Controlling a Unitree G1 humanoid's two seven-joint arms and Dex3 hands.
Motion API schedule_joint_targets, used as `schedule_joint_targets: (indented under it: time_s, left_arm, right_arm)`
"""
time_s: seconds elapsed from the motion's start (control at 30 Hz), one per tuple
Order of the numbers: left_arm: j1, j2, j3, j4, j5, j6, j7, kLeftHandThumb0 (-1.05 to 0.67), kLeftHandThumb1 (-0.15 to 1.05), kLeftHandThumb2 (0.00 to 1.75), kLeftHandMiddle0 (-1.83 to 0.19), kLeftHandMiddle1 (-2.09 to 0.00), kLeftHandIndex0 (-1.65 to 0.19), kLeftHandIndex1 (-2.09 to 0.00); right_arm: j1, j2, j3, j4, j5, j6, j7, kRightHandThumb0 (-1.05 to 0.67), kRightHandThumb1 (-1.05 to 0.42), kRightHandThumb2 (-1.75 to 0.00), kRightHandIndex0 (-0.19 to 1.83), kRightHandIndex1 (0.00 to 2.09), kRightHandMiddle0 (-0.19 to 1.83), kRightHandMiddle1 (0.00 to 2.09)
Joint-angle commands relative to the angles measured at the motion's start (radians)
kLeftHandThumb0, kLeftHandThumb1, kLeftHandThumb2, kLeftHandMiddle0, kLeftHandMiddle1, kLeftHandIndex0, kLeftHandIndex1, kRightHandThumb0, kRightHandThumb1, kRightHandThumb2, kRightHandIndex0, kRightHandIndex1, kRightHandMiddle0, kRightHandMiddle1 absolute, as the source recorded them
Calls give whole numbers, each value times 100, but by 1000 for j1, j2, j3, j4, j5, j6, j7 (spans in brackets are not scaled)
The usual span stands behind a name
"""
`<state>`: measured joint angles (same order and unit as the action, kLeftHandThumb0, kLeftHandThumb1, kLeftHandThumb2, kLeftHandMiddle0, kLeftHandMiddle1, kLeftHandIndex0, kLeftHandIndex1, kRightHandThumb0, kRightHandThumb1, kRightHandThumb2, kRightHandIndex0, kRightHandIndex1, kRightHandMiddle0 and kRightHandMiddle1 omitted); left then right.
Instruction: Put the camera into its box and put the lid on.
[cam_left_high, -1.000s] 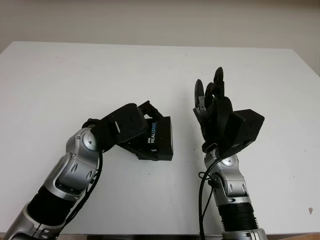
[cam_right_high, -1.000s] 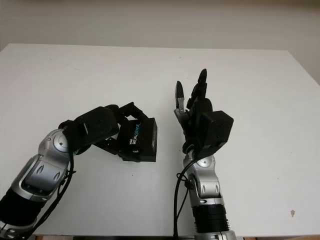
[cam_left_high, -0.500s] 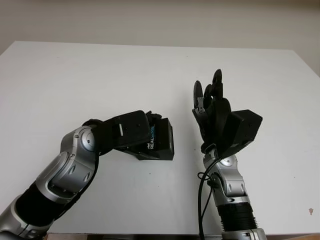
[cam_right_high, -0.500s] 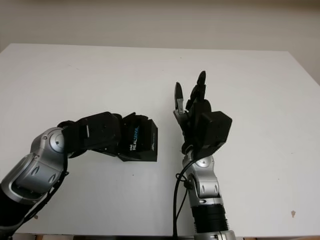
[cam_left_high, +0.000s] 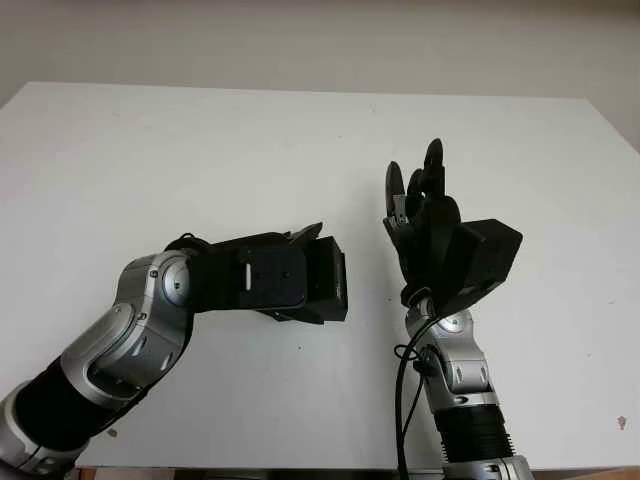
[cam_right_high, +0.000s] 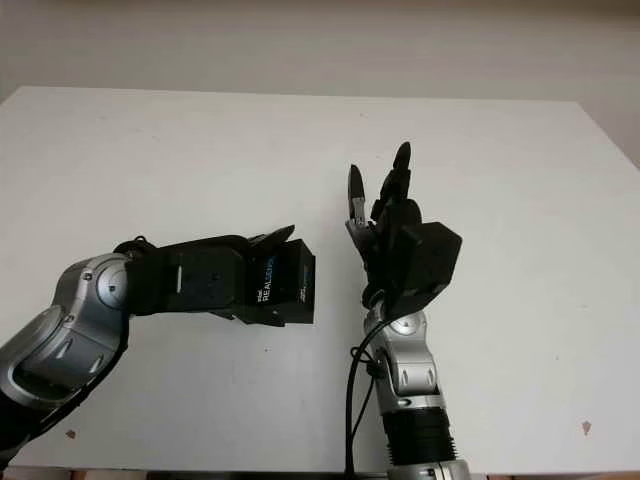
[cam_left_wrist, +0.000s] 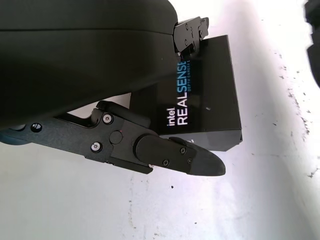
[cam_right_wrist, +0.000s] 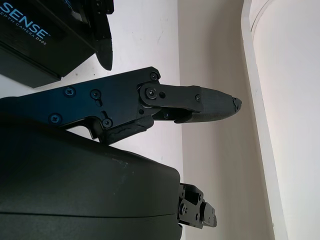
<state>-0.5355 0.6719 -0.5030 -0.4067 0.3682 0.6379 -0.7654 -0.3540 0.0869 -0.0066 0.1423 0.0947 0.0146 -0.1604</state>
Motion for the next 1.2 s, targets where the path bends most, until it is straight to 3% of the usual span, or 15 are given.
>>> schedule_joint_targets:
  time_s: [0.0,0.17,0.33,0.47,0.63,0.87,0.93,1.03,1.17]
  left_arm:
    - [26,-8,-26,-6,20,-115,20,-72,105,16,19,0,19,0]
    - [93,-3,52,59,74,-427,210,-80,102,9,19,0,19,0]
    - [164,-38,177,92,-11,-539,268,-73,99,6,19,0,19,0]
    - [193,-51,223,86,-15,-565,280,-68,99,5,18,-1,17,-2]
    - [207,-50,246,86,38,-554,286,-71,100,6,0,-10,13,-5]
    - [205,-26,264,93,98,-532,236,-79,102,6,8,-4,19,-1]
    - [203,-37,294,105,68,-512,230,-79,102,6,12,-3,19,0]
    - [197,-86,399,154,-58,-469,252,-74,104,30,18,0,19,0]
    - [163,-175,513,288,-181,-527,377,-71,105,43,19,0,19,0]
  right_arm:
    - [-1,33,4,2,0,1,0,-70,-105,-41,-19,0,-18,5]
    - [0,32,2,-2,1,2,1,-70,-105,-40,-19,1,-17,6]
    - [1,23,2,6,-2,-8,13,-69,-105,-41,-19,1,-18,5]
    - [1,22,-5,9,0,-6,21,-68,-105,-41,-19,1,-18,5]
    - [2,17,-12,4,4,8,27,-69,-105,-40,-18,2,-17,6]
    - [8,16,-21,-4,16,10,41,-70,-105,-38,-19,3,-16,6]
    - [9,10,-21,-5,13,10,46,-70,-105,-38,-19,3,-17,5]
    - [7,-9,-19,-3,6,11,69,-66,-105,-44,-19,3,-17,5]
    - [-5,-26,-28,15,6,4,101,-65,-105,-47,-19,4,-16,6]
